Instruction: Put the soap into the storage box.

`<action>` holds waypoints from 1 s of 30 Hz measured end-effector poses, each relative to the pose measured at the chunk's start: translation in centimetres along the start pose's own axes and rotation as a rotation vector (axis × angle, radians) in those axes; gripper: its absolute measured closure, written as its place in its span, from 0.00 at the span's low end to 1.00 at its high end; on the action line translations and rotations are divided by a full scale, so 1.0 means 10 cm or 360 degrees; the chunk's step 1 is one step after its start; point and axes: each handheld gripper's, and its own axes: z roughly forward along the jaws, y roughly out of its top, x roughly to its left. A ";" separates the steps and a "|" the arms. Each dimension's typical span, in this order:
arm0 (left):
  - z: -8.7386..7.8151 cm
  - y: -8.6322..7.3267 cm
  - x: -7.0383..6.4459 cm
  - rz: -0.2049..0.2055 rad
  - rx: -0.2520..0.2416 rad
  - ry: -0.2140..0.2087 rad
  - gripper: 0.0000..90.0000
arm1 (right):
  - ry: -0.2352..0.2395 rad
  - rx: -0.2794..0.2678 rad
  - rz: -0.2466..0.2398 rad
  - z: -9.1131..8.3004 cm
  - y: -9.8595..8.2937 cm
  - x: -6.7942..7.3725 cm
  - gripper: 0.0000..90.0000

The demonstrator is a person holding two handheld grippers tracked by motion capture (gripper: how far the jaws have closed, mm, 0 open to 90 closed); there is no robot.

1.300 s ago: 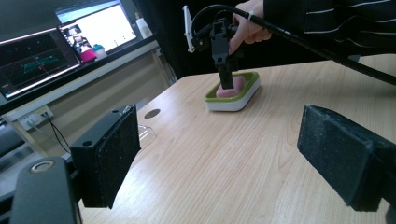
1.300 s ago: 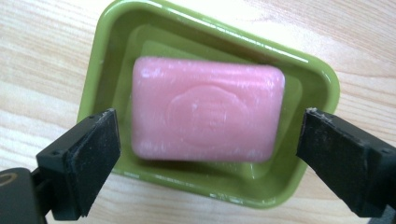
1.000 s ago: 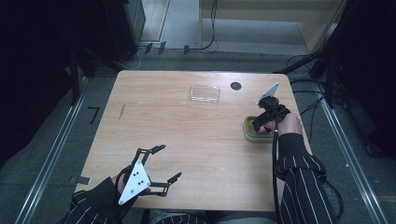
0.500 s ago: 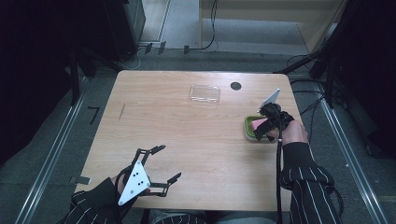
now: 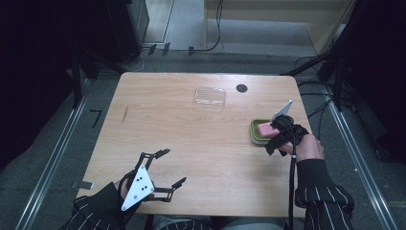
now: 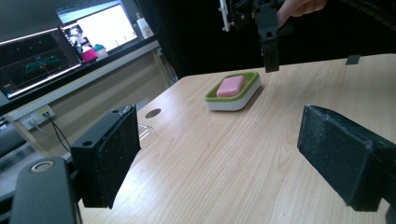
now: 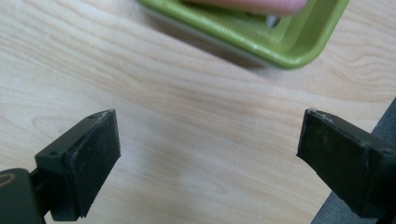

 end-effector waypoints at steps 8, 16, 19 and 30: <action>0.01 0.00 0.00 -0.0004 -0.0006 -0.0006 0.15 | -0.0008 0.0013 -0.0012 0.02 -0.22 0.04 0.07; 0.01 0.00 -0.01 -0.0001 -0.0003 -0.0006 0.15 | -0.0010 0.0060 -0.0012 0.11 -0.48 0.09 0.07; 0.01 0.00 -0.01 -0.0002 -0.0004 -0.0005 0.15 | -0.0006 0.0071 -0.0028 0.16 -0.56 0.12 0.07; 0.01 0.01 -0.01 0.0006 0.0001 -0.0007 0.15 | -0.0006 0.0127 -0.0060 0.35 -0.88 0.25 0.08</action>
